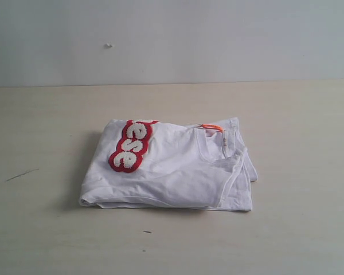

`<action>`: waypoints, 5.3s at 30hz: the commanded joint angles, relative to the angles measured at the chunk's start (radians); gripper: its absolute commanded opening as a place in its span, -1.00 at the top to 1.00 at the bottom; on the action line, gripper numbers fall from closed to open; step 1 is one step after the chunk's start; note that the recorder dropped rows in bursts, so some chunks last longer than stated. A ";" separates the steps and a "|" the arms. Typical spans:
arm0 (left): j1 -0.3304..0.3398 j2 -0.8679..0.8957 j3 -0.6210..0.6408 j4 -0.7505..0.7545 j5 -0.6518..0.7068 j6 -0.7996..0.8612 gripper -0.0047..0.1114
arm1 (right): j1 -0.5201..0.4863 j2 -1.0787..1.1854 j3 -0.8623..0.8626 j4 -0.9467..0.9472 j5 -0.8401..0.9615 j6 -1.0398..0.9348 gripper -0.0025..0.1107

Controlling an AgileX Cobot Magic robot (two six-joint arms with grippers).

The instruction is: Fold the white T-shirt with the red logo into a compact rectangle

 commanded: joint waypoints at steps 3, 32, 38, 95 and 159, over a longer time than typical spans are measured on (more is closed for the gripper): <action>0.123 0.000 0.070 0.053 -0.144 -0.134 0.92 | -0.003 -0.002 0.008 -0.003 0.009 -0.006 0.96; 0.161 0.000 0.744 0.335 -0.695 -0.230 0.92 | -0.003 -0.002 0.008 -0.001 0.009 -0.006 0.96; 0.161 0.000 0.744 0.333 -0.581 -0.246 0.92 | -0.003 -0.002 0.008 -0.001 0.009 -0.004 0.96; 0.114 0.000 0.744 0.253 0.053 -0.353 0.92 | -0.284 -0.002 0.223 -0.288 -0.186 0.113 0.96; 0.114 0.000 0.744 0.254 0.055 -0.352 0.92 | -0.282 -0.002 0.843 -0.396 -0.086 0.258 0.96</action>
